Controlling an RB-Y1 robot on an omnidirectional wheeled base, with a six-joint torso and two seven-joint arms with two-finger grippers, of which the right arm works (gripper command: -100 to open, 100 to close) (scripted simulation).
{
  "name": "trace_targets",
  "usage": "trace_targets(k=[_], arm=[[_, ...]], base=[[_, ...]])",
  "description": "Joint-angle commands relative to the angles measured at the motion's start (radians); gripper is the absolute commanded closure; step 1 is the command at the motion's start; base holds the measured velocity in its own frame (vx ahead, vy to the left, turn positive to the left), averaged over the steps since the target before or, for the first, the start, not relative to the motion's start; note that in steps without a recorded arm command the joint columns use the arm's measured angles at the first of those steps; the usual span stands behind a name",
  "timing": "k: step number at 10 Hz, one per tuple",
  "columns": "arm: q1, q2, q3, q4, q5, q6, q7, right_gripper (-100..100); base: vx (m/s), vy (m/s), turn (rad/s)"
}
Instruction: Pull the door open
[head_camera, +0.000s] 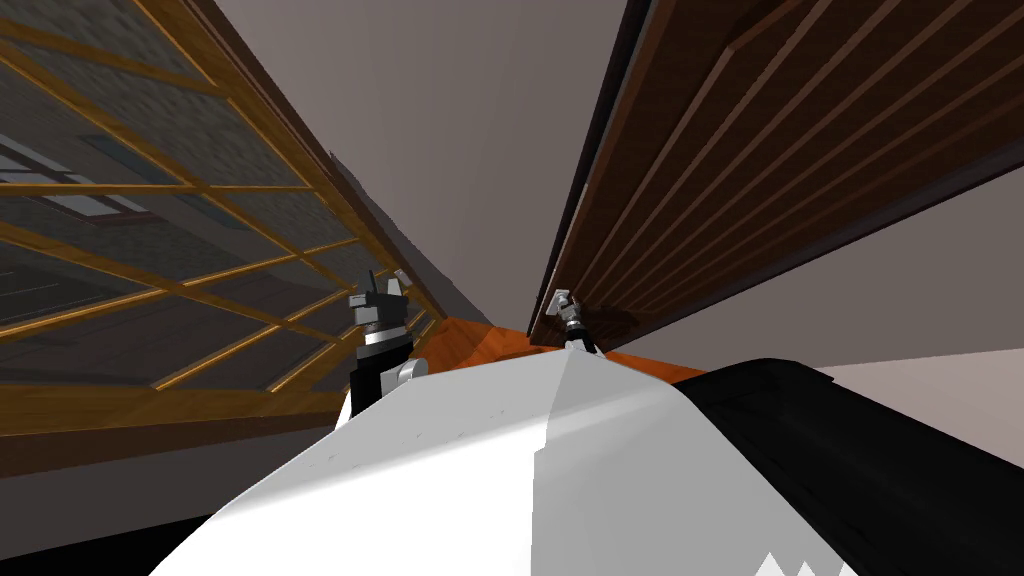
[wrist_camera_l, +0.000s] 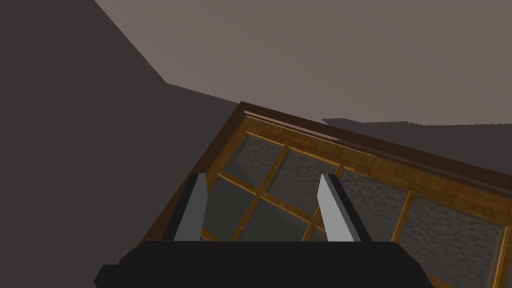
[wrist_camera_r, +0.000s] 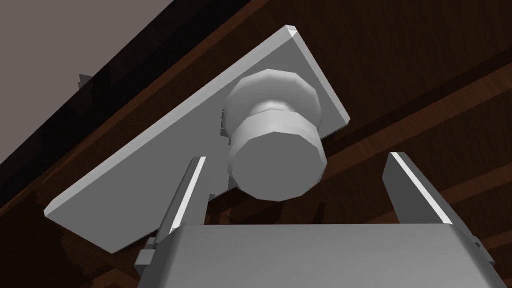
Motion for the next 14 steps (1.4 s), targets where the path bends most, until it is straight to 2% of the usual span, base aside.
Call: trace_targets(k=[1, 6, 7, 11, 12, 14], arm=[[0.008, 0.014, 0.007, -0.015, -0.034, 0.003, -0.041, -100], [0.042, 0.058, 0.03, -0.072, -0.165, 0.012, -0.185, -100], [0.042, 0.058, 0.03, -0.072, -0.165, 0.012, -0.195, -100], [0.071, 0.096, 0.05, -0.119, -0.274, 0.019, -0.315, -100], [0.071, 0.096, 0.05, -0.119, -0.274, 0.019, -0.322, -100], [0.083, 0.113, 0.059, -0.139, -0.322, 0.023, -0.378, -100]], base=[[-0.087, 0.007, 0.068], [-0.091, -0.021, 0.081], [-0.07, -0.031, 0.033], [-0.079, -0.02, 0.085], [-0.065, -0.021, 0.026], [-0.069, -0.024, 0.061]])
